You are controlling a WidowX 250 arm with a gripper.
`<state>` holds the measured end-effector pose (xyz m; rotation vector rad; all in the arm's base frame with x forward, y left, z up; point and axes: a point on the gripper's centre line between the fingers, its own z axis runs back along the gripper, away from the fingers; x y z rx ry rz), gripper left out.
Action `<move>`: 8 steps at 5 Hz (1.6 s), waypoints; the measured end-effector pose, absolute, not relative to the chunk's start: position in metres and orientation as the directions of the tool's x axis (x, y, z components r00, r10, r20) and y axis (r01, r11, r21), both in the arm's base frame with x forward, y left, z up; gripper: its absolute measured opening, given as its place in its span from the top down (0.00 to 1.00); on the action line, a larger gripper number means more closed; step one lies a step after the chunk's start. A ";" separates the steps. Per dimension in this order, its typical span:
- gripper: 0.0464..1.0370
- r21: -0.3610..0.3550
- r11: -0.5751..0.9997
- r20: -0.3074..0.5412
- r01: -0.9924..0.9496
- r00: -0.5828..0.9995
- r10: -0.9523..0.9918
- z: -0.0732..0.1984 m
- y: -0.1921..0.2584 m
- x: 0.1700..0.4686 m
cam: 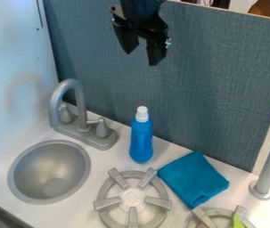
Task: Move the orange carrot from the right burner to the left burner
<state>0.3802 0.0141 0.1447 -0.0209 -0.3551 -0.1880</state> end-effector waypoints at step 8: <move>0.03 0.025 0.806 0.052 0.592 0.804 -0.592 -0.025 -0.177 0.283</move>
